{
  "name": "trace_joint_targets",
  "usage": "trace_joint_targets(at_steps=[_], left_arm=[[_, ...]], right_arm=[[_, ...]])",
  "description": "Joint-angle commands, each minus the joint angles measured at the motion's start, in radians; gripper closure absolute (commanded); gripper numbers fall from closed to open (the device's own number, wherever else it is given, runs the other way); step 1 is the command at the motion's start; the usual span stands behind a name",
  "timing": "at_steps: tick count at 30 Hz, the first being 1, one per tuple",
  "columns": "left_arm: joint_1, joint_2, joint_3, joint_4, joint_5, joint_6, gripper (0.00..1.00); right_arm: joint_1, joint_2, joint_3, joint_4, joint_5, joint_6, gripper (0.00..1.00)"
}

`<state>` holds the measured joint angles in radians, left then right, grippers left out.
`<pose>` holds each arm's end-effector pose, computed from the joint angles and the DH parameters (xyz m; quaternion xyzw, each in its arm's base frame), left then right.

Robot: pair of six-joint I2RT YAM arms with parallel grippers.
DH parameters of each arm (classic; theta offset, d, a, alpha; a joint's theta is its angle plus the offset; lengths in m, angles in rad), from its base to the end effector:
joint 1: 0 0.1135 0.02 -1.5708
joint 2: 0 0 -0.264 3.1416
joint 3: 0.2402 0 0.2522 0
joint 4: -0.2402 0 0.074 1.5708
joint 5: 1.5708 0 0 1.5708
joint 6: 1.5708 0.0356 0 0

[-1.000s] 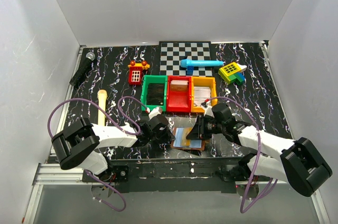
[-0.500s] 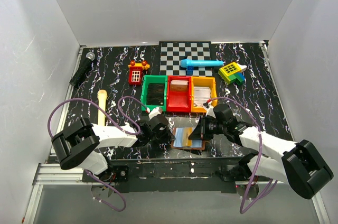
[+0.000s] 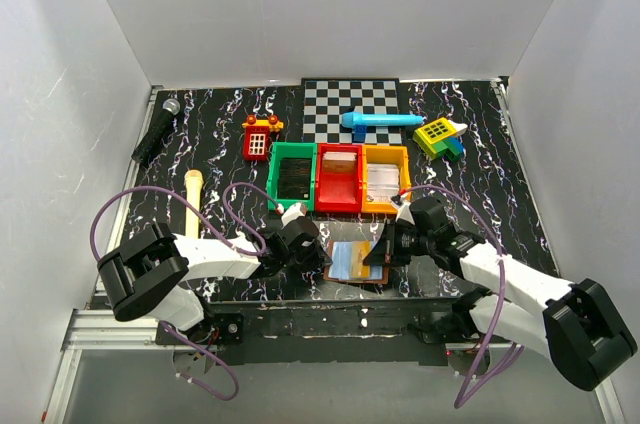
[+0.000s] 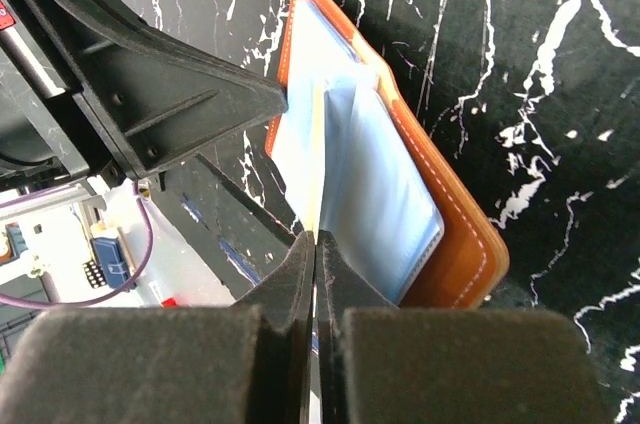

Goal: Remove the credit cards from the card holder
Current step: Remove the credit card from the card holder, then place the credit card in the storage box.

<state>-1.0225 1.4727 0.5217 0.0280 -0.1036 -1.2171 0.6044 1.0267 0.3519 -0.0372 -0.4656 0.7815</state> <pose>0.1341 -0.2125 0.1244 -0.1084 0.9407 -0.2647 0.1827 0.1491 0.1224 0.1641 -0.0174 0.8897 0.4202 0.1777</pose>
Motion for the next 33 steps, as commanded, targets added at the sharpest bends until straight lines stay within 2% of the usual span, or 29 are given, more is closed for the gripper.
trace_joint_targets(at_steps=[1,8,15,16,17,21,24,25,29,31,33], left_arm=[[0.004,0.101,-0.109,-0.326,-0.082,0.047,1.0],[0.004,0.08,-0.103,-0.338,-0.087,0.059,1.0],[0.004,0.029,-0.068,-0.346,-0.074,0.12,0.98],[0.004,0.006,-0.065,-0.346,-0.073,0.125,0.93],[0.004,-0.026,-0.063,-0.343,-0.068,0.132,0.84],[0.002,-0.194,-0.034,-0.361,-0.08,0.183,0.43],[0.001,-0.331,0.003,-0.404,-0.117,0.205,0.25],[-0.001,-0.378,0.014,-0.413,-0.126,0.209,0.22],[-0.002,-0.537,0.024,-0.375,-0.14,0.286,0.2],[-0.004,-0.616,-0.009,-0.256,-0.131,0.35,0.2],[-0.004,-0.72,-0.081,-0.095,-0.056,0.43,0.21]], right_arm=[[-0.015,-0.04,0.045,-0.073,0.016,-0.034,0.99],[-0.017,-0.152,0.096,-0.196,0.056,-0.044,0.99],[-0.018,-0.237,0.238,-0.342,0.064,-0.08,0.99],[-0.017,-0.243,0.258,-0.358,0.068,-0.085,0.99],[-0.017,-0.244,0.274,-0.372,0.076,-0.091,0.99],[-0.017,-0.261,0.326,-0.409,0.107,-0.122,0.99],[-0.015,-0.261,0.363,-0.434,0.125,-0.165,0.99],[-0.015,-0.261,0.372,-0.438,0.13,-0.177,0.99],[-0.014,-0.289,0.364,-0.377,0.044,-0.26,0.99],[-0.014,-0.28,0.39,-0.4,-0.019,-0.325,0.99],[-0.014,-0.235,0.442,-0.47,-0.144,-0.413,0.99]])
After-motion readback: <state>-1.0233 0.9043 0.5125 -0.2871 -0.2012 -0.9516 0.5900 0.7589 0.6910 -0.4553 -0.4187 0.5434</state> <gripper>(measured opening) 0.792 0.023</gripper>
